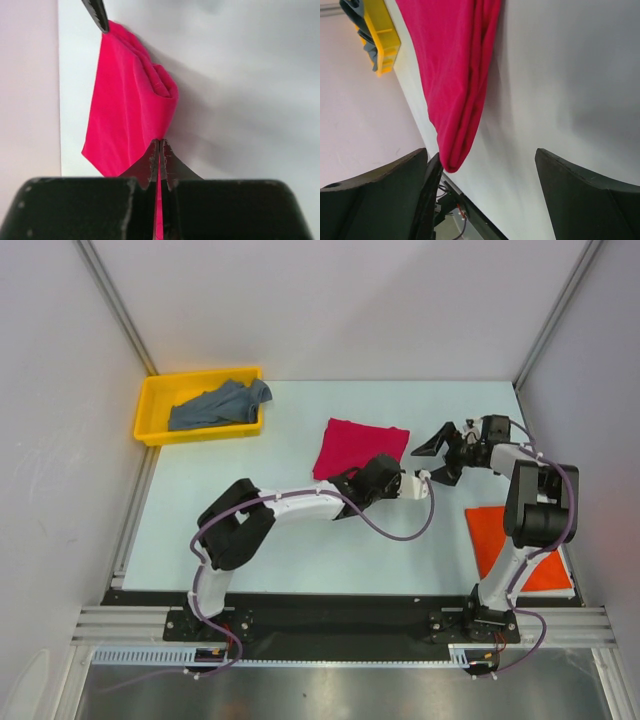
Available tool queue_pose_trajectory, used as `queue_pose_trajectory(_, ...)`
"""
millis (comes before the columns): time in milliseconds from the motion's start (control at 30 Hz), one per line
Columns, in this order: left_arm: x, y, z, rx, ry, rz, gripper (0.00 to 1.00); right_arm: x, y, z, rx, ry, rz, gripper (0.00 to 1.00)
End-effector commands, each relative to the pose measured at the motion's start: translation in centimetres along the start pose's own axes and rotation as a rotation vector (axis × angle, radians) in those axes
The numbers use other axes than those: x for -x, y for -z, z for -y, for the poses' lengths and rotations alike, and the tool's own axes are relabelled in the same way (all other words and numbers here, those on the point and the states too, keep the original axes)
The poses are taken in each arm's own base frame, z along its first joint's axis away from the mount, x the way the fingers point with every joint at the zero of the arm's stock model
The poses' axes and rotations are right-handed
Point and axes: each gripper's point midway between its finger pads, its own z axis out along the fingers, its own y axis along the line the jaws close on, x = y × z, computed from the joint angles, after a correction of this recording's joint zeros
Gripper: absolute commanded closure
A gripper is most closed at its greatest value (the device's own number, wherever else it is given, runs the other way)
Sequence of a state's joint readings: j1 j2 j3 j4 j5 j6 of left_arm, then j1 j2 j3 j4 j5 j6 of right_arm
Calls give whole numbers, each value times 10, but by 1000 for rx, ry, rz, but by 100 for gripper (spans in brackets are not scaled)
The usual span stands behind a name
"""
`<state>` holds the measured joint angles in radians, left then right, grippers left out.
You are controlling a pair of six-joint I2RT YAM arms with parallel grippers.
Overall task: Fold and stack the t-shirts
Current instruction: Neatly place the folded tshirt to the corner
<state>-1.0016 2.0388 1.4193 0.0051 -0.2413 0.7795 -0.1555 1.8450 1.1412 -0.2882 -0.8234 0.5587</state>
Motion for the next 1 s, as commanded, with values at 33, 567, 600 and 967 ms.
queue_pose_trajectory(33, 18, 19, -18, 15, 58, 70, 100, 16, -10, -28, 130, 16, 9, 3)
queue_pose_trajectory(567, 18, 31, -35, 26, 70, 61, 99, 27, -74, -43, 127, -60, -24, 7)
queue_pose_trajectory(600, 19, 33, -37, 31, 71, 63, 100, 27, -80, -39, 119, -78, -31, 8)
queue_pose_trajectory(967, 21, 43, -48, 39, 78, 62, 100, 21, -85, -25, 16, -78, -27, 17)
